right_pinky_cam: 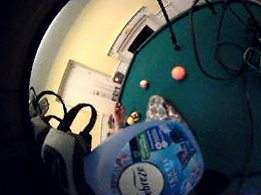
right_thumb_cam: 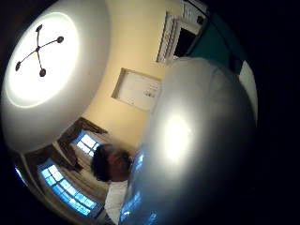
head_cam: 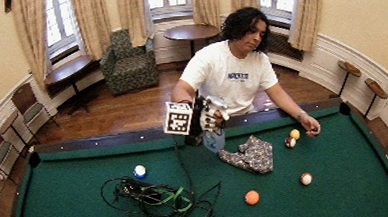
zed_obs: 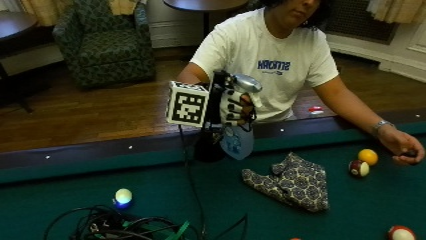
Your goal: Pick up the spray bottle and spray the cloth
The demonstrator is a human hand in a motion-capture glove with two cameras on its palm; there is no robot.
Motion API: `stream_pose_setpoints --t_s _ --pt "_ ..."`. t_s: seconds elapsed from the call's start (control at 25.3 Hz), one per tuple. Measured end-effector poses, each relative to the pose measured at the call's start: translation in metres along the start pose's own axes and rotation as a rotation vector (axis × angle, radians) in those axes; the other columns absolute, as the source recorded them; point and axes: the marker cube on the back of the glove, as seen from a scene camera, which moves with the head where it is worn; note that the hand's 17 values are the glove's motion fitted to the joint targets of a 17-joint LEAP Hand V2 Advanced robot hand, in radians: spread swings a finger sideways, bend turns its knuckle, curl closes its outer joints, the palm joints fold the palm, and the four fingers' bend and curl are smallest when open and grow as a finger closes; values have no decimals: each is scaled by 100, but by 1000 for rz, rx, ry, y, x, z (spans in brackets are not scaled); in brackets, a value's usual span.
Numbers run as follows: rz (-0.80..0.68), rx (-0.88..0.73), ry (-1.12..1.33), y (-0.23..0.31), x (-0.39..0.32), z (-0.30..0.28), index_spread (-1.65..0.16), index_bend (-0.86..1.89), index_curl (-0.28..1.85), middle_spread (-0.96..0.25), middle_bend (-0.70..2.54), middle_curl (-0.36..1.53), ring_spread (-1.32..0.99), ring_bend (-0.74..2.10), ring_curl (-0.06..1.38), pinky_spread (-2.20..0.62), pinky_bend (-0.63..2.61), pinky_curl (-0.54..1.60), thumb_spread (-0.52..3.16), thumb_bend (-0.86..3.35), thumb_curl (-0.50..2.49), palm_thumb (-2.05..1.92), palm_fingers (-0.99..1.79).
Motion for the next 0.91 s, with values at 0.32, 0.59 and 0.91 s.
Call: stream_pose_setpoints --t_s 0.32,0.59,0.91 --pt "91 -92 85 -39 -58 11 -27 43 57 -21 64 58 -22 77 51 -31 50 43 24 -3 73 94 140" --pt "341 -310 235 -57 -36 59 -27 43 58 -21 65 58 -22 78 51 -31 51 44 22 -3 75 93 140" --pt "553 -497 404 -50 7 111 -27 43 58 -21 66 58 -22 78 51 -31 51 44 22 -3 76 93 139"
